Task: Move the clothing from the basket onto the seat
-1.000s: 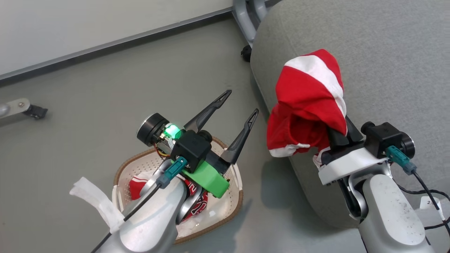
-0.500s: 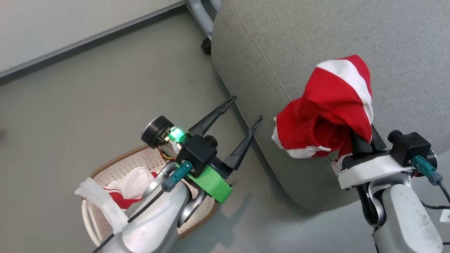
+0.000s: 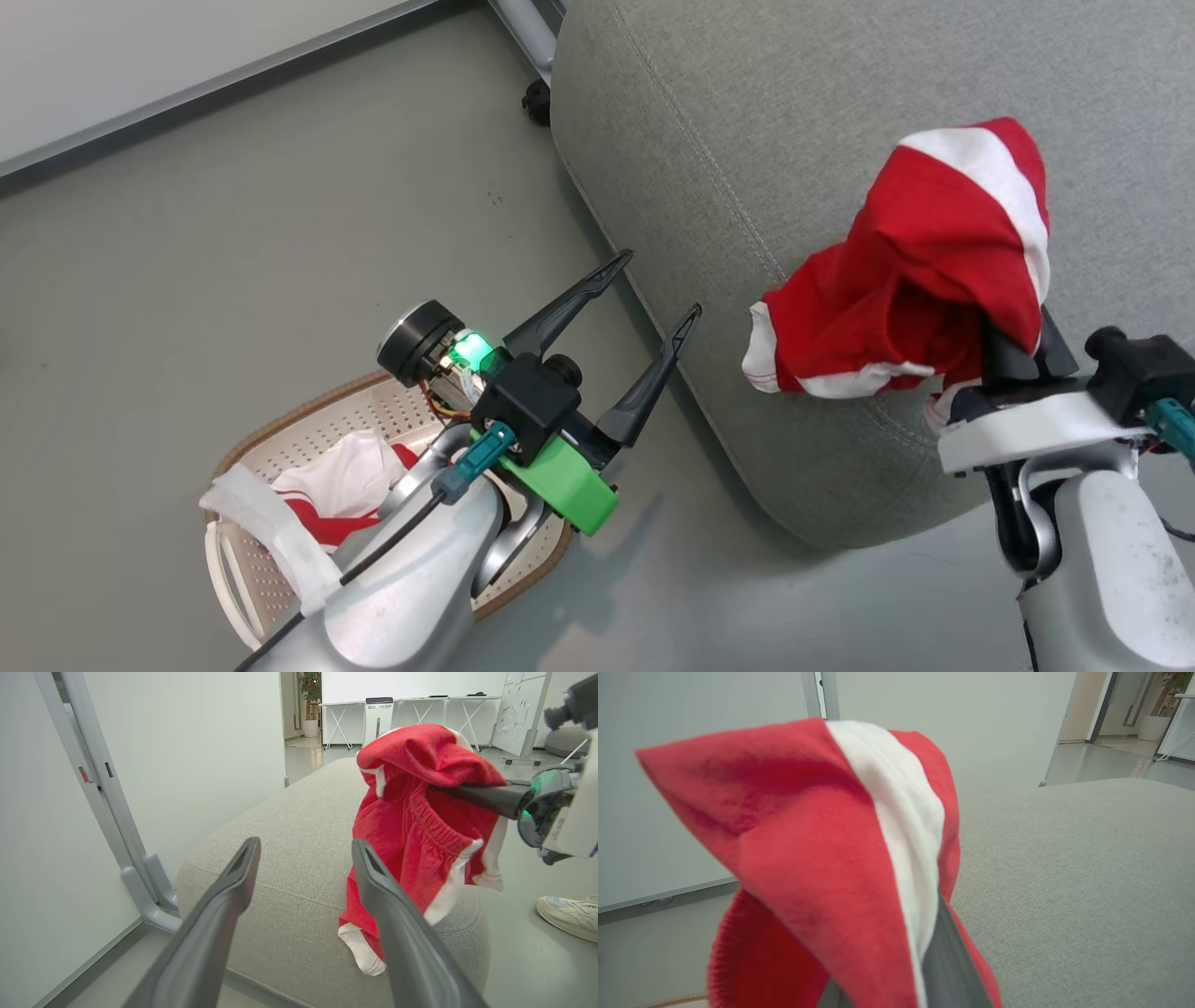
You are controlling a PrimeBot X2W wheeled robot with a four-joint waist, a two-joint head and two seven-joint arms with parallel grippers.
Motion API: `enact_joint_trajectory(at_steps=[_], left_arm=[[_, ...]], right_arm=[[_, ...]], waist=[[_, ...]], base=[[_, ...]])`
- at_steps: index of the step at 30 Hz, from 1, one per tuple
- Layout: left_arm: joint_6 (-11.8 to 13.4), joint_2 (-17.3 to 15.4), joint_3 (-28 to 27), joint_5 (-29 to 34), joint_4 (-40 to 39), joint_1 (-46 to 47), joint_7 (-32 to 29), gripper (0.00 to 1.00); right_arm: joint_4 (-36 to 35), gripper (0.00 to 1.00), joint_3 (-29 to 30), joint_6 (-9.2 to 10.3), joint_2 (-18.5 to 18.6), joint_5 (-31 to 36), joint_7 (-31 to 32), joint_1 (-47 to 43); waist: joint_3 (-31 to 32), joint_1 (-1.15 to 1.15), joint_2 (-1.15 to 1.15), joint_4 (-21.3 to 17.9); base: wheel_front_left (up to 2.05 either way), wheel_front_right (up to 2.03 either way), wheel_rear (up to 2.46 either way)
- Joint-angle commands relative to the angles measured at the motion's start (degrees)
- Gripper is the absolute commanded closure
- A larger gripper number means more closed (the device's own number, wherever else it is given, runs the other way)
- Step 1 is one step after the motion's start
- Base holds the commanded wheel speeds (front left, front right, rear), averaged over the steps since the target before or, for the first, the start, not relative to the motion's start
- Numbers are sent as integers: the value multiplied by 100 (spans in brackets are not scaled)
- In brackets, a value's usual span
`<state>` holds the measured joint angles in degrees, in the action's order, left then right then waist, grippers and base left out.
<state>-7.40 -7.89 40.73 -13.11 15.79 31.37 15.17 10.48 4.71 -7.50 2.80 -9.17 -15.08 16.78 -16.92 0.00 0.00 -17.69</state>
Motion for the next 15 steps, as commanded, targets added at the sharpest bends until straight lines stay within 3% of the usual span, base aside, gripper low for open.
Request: enact_joint_trajectory(at_steps=[1, 8, 15], left_arm=[[-12, -42, -6, 28, -5, 106, -3, 0], [-12, -102, 68, 78, -5, 324, -2, 0], [-12, -168, 149, 121, -40, 690, -3, 0]], right_arm=[[-67, 100, 84, 2, 18, 75, -15, 179], [-337, 100, 435, 2, 40, 387, -14, 1005], [-509, 100, 837, 2, 355, 579, -14, 2114]], waist=[[-86, 0, 0, 33], [-557, 0, 0, 166], [-1197, 0, 0, 389]], base=[[0, 0, 0], [0, 0, 0], [0, 0, 0]])
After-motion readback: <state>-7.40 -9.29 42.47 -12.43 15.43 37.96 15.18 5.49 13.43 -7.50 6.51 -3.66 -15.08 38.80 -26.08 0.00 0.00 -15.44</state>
